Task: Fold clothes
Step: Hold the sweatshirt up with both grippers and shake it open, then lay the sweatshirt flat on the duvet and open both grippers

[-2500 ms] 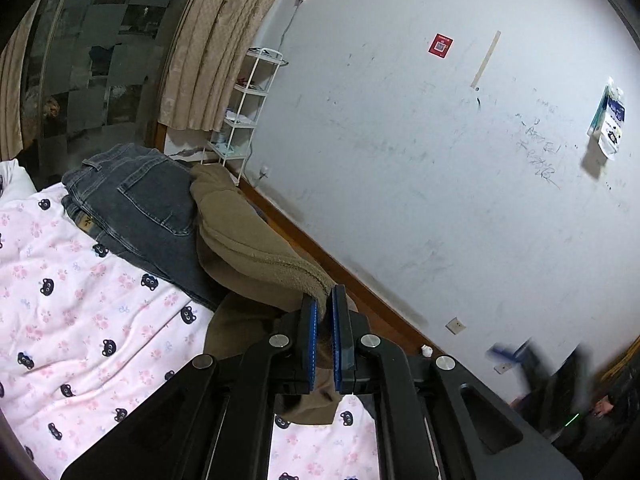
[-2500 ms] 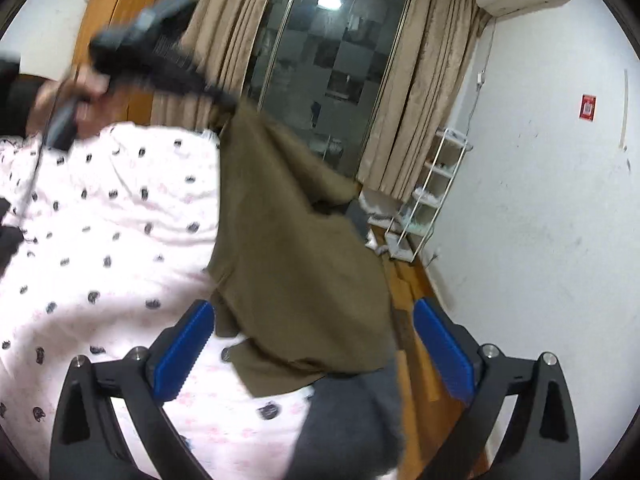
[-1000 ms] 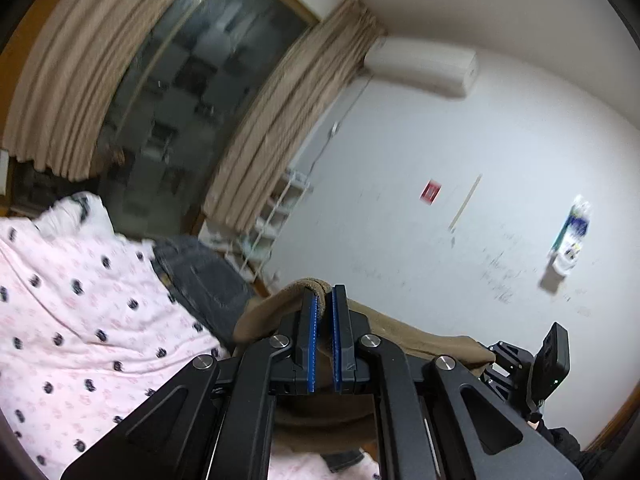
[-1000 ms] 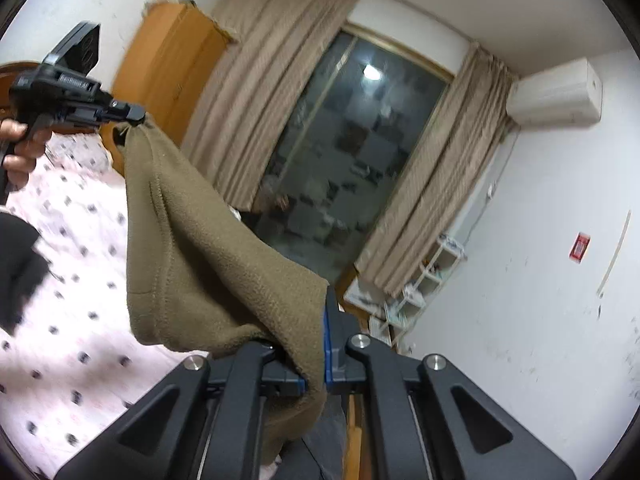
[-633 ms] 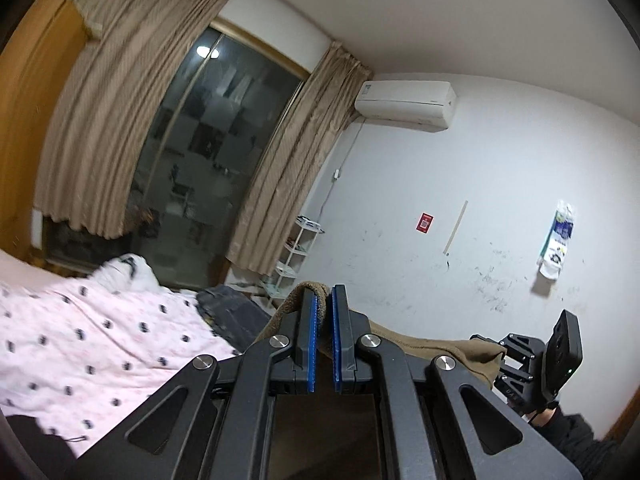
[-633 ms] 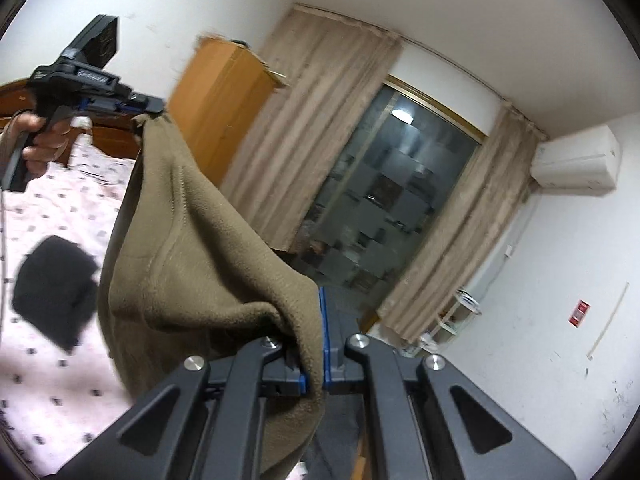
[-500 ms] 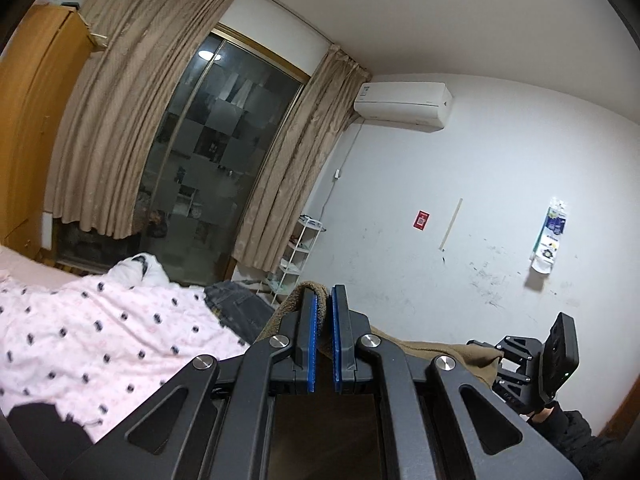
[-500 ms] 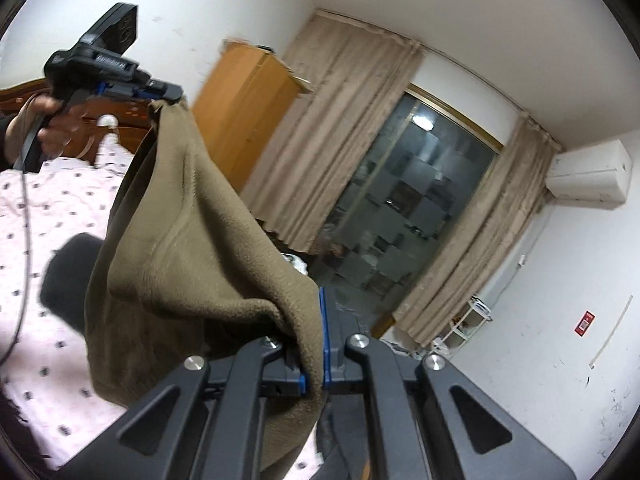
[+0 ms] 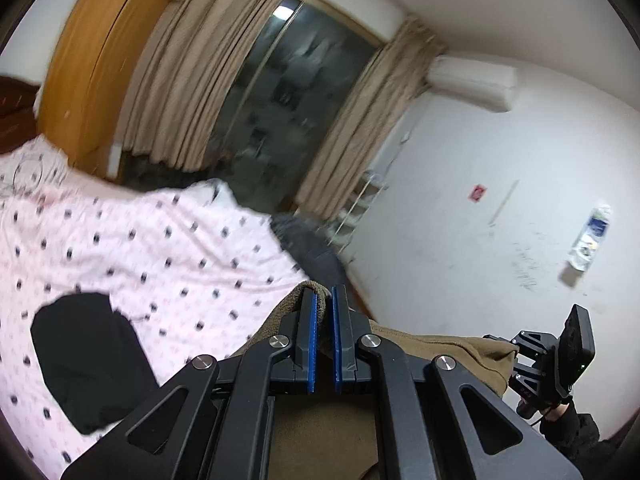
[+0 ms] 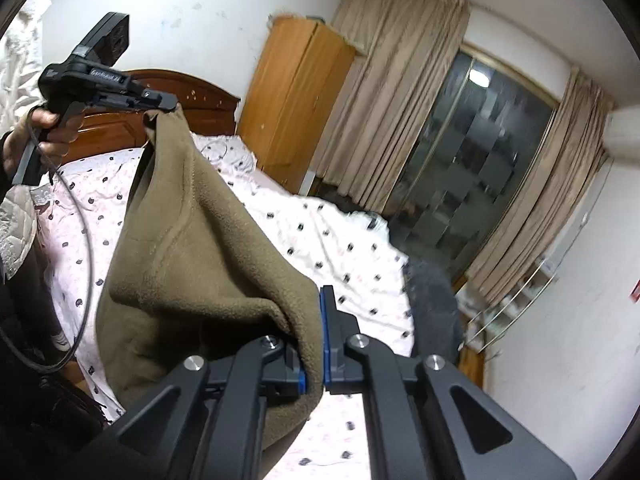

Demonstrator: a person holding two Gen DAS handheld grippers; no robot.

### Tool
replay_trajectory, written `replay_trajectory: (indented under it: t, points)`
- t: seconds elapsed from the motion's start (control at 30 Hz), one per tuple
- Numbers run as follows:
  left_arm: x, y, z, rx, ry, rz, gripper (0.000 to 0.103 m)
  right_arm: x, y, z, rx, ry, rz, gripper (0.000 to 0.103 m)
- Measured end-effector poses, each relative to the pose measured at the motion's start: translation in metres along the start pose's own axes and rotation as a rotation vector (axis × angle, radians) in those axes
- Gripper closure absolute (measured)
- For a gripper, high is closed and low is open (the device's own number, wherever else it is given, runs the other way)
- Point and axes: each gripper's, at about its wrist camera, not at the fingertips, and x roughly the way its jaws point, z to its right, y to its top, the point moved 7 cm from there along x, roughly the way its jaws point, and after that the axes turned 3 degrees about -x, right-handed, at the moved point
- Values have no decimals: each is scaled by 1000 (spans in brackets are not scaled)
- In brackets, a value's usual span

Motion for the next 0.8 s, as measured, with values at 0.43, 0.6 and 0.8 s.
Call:
replay_trajectory:
  t: [0.43,0.6,0.8]
  points:
    - [297,-70,-167,-56,282,-126,98,346,-155,96,172,113,-159,97]
    - [409,-117,-238,-42,375,-184,98,486,-240,104,212,140,-251,97]
    - [485,-155,-291,-59,432,-231,98,577,-305,94,240,145,-296,96]
